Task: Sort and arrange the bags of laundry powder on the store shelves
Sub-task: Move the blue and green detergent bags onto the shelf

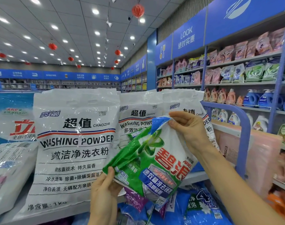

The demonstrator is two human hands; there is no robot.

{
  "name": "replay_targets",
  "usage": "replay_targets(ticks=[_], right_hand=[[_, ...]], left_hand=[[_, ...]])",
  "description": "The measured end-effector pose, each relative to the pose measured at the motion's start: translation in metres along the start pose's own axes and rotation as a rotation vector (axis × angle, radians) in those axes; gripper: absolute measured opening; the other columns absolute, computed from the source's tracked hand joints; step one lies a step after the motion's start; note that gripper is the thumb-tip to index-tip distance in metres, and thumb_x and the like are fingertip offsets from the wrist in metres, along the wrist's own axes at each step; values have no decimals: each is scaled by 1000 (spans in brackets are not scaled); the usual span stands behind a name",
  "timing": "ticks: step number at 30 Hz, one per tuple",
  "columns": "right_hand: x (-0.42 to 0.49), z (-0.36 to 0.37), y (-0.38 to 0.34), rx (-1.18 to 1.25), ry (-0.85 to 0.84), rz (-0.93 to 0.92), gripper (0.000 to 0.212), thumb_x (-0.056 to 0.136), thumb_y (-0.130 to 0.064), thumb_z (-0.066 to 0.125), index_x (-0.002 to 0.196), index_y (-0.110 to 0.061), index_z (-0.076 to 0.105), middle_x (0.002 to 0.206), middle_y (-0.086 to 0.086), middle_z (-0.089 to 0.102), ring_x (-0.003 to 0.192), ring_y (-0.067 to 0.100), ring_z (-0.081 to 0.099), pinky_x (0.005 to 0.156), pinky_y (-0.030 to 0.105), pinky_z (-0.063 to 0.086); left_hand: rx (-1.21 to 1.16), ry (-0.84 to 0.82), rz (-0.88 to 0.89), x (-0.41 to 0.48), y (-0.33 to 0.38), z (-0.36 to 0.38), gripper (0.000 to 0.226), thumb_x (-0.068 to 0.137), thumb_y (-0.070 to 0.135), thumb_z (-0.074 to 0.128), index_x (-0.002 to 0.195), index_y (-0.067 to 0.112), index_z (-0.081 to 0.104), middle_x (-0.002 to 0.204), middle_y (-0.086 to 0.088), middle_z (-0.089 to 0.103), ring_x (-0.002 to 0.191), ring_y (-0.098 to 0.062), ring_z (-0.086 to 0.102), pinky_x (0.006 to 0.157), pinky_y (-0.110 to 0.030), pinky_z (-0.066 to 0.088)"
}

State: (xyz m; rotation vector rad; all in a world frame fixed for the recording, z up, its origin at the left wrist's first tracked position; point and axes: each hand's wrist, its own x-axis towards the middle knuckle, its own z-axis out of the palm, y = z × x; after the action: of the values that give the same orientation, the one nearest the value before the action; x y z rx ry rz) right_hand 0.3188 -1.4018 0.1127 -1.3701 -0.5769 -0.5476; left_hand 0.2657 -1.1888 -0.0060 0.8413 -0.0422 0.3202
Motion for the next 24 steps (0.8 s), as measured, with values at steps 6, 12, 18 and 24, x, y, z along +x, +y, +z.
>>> replay_targets(ticks=[6, 12, 18, 24], right_hand=[[5, 1, -18, -147, -105, -89, 16, 69, -15, 72, 73, -30, 76, 80, -9, 74, 77, 5, 68, 69, 20, 56], [0, 13, -19, -297, -244, -137, 24, 78, 0, 70, 81, -24, 71, 77, -14, 73, 76, 2, 67, 71, 21, 54], [-9, 2, -11, -244, -219, -85, 21, 77, 0, 70, 84, -20, 71, 79, -12, 74, 78, 5, 68, 71, 24, 56], [-11, 1, -7, -289, -205, -131, 22, 77, 0, 72, 82, -22, 71, 78, -14, 73, 78, 3, 67, 72, 19, 54]], left_hand=[[774, -117, 367, 5, 35, 3, 61, 71, 42, 78, 127, 37, 54, 119, 24, 64, 109, 3, 59, 90, -22, 48], [1262, -386, 632, 24, 62, 79, 44, 84, 55, 53, 111, 21, 65, 113, 9, 66, 94, -4, 61, 84, -27, 50], [1198, -346, 867, 38, 66, 98, 21, 92, 22, 59, 76, 9, 65, 60, 2, 61, 54, -11, 56, 54, -32, 45], [1431, -547, 762, 40, 65, 108, 30, 78, 42, 72, 97, 19, 66, 85, 6, 64, 75, -8, 60, 68, -28, 51]])
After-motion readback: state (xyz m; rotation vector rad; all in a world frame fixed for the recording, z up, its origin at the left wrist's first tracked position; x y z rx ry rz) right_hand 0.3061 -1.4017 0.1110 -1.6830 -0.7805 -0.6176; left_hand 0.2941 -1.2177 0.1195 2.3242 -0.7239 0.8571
